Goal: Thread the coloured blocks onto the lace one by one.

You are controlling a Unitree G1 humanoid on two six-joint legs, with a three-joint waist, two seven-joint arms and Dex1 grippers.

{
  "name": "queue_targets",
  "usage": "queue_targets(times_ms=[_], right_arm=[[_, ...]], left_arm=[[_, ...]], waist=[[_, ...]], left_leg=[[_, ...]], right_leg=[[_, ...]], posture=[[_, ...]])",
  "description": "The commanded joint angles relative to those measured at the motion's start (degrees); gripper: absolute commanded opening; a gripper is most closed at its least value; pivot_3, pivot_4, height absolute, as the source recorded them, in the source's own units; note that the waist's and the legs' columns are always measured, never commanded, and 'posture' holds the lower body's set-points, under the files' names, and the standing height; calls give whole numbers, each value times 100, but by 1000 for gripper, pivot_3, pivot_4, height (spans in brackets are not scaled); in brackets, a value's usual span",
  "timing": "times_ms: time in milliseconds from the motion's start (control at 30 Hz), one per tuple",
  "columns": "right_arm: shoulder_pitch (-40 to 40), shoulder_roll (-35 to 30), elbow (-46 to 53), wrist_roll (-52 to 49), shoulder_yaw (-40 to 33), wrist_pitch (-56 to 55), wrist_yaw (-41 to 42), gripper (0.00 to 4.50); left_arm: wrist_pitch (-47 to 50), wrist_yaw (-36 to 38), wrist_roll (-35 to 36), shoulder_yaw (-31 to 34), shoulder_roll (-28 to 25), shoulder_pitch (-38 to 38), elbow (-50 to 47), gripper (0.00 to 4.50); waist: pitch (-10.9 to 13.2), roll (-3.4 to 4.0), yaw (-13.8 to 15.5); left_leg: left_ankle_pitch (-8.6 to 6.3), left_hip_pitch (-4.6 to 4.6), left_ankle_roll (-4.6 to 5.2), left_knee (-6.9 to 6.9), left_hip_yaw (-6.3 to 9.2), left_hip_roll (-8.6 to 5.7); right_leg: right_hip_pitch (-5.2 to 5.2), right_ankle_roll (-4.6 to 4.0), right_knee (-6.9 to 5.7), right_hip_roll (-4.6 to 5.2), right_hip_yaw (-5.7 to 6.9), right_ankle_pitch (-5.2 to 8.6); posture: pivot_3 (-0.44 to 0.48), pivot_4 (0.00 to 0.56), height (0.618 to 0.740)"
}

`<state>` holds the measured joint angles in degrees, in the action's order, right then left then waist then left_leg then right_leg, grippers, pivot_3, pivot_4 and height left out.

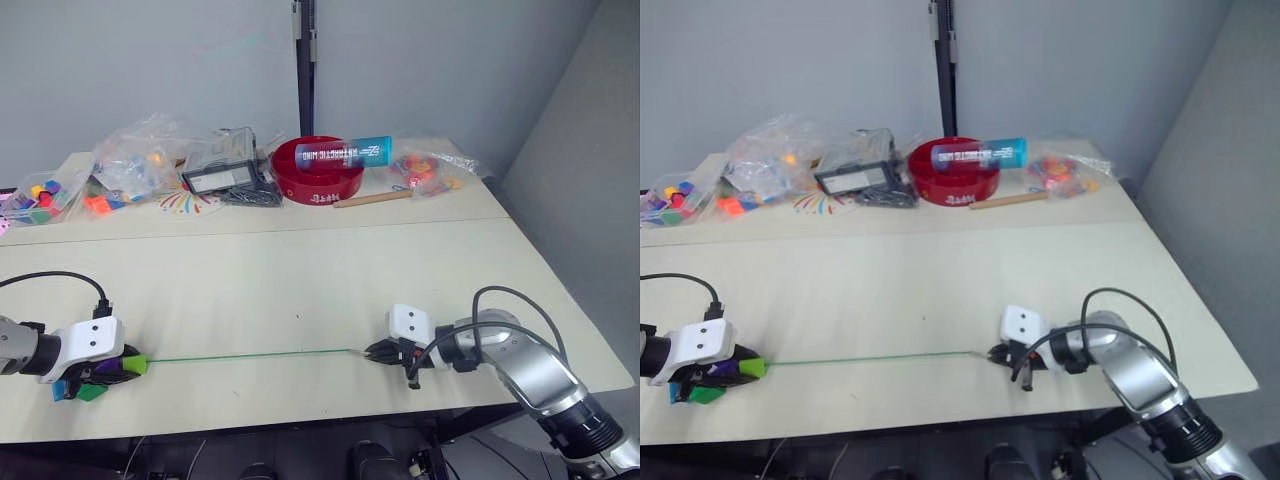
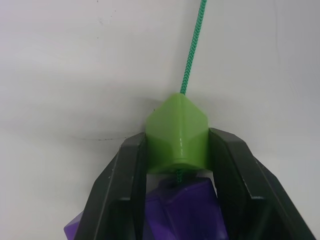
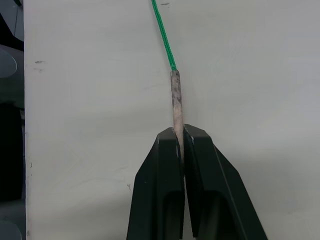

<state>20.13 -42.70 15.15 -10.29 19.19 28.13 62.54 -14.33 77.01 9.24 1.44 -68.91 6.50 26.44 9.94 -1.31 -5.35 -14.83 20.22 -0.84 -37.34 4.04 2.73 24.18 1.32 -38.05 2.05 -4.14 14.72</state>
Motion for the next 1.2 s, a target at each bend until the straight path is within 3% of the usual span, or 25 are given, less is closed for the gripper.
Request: queue_targets(times_ms=[33,433,1067,1133,1200], right_arm=[[58,-182,-120,-9,-242,-242,137,0],[-839,-1066,-899,-22,-1187,-860,255,0],[-1039,-941,-687,-45,-1169,-751,223,0],[-1000,-878,-669,-26,-1081,-729,218,0],[-960,-828,-656,4,-1006,-716,209,0]], left_arm=[[-71,-27,-305,-152,127,-29,338,1323],[-91,-95,-530,-383,537,310,-287,1323],[489,150,-611,-485,729,734,-704,1323],[827,295,-469,-429,649,711,-927,2372],[1041,321,-512,-427,550,708,-1134,3004]], waist=[[0,11,27],[-11,58,282],[-20,61,424],[-20,58,410],[-24,36,381]], left_leg=[[0,0,0,0,0,0],[0,-1,-1,-1,-12,-16],[0,1,-1,-8,-13,-33],[0,0,-1,-8,-13,-32],[0,2,-1,-8,-13,-29]], right_leg=[[-1,0,1,1,0,0],[-11,14,8,21,-7,8],[-22,28,17,41,-7,14],[-22,28,17,41,-7,15],[-19,28,15,37,-6,15]], posture=[[0,150,731],[0,150,731],[0,150,731],[0,150,731],[0,150,731]])
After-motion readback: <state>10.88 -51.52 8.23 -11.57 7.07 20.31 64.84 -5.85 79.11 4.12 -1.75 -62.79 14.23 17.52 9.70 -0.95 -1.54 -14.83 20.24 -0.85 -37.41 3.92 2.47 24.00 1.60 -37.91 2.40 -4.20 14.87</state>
